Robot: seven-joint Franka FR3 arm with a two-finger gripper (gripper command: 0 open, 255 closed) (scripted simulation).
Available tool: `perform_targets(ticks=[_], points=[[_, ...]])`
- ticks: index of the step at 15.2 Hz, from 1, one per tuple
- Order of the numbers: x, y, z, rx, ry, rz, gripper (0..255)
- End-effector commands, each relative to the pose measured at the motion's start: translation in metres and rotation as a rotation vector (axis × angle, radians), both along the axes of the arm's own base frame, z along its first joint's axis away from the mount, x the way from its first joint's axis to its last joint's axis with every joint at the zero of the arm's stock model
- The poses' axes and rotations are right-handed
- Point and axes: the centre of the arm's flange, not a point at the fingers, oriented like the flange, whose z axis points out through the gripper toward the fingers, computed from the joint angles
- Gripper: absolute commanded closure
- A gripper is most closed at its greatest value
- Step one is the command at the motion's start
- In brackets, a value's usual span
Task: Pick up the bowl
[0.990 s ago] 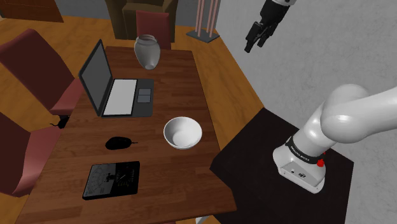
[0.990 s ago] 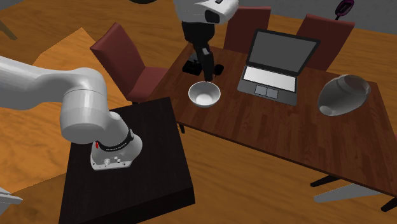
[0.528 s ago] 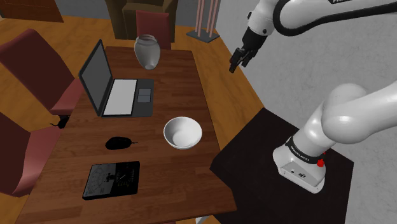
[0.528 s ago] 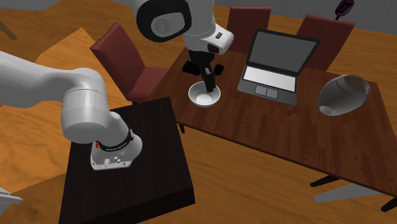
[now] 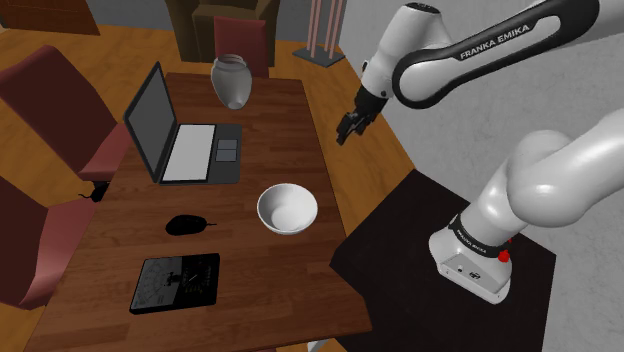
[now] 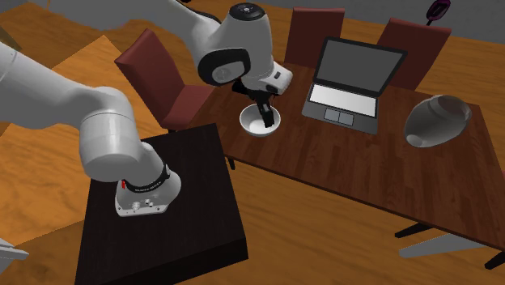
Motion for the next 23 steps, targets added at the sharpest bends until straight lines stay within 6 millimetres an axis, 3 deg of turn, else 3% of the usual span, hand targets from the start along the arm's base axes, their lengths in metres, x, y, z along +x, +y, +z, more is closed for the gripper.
perform_targets(ticks=[1,14,23], points=[[0.008,0.009,-0.021,0.01,-0.008,0.004,0],[0.046,0.073,-0.171,0.072,-0.036,0.032,0],[0.046,0.073,-0.211,0.072,-0.036,0.032,0]])
